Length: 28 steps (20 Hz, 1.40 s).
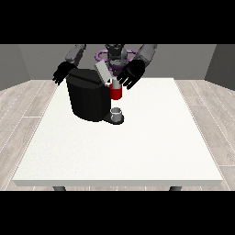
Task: Insert the coffee pod into the coffee machine and close the lid
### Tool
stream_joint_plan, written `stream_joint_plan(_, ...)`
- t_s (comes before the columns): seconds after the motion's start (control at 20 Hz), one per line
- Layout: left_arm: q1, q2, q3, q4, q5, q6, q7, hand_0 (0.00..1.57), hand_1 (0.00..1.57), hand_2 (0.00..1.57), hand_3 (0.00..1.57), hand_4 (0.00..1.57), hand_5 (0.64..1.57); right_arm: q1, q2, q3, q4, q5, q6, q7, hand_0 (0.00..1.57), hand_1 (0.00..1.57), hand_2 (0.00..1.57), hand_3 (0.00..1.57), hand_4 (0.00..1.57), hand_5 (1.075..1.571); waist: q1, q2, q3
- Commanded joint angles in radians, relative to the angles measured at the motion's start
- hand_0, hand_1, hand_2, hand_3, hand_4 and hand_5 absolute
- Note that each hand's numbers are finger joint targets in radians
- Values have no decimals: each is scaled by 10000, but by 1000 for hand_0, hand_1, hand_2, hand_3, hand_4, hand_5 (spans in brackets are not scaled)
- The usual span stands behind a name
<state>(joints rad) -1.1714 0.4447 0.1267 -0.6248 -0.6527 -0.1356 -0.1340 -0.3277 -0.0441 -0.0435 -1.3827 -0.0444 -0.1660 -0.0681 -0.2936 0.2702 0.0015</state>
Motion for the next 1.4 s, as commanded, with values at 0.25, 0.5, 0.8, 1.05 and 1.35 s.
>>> stream_joint_plan(0.25,108,-233,-53,111,-125,7,96,1220,1220,1266,1167,481,1571,136,-158,-244,234,-155,209,-406,0,0,0,0,415,1571,95,137,-11)
stream_joint_plan(0.5,-215,-121,61,313,-81,-292,248,1161,1161,1195,1058,457,1571,-47,-44,38,-50,-41,140,112,0,0,0,0,403,1571,-105,111,-13)
stream_joint_plan(0.8,136,-61,-160,227,-392,-93,-117,1085,1085,1132,956,403,1571,285,226,163,-37,217,-293,30,0,0,0,0,335,1571,91,-40,-14)
stream_joint_plan(1.05,163,-31,-215,106,-524,20,-204,1050,1050,1119,962,364,1571,212,-68,-262,155,-252,171,-301,0,0,0,0,431,1571,141,20,-11)
stream_joint_plan(1.35,367,4,-611,178,-902,-185,-601,567,567,810,640,235,1571,110,176,-31,21,8,-195,-82,0,0,0,0,459,1571,283,-32,-13)
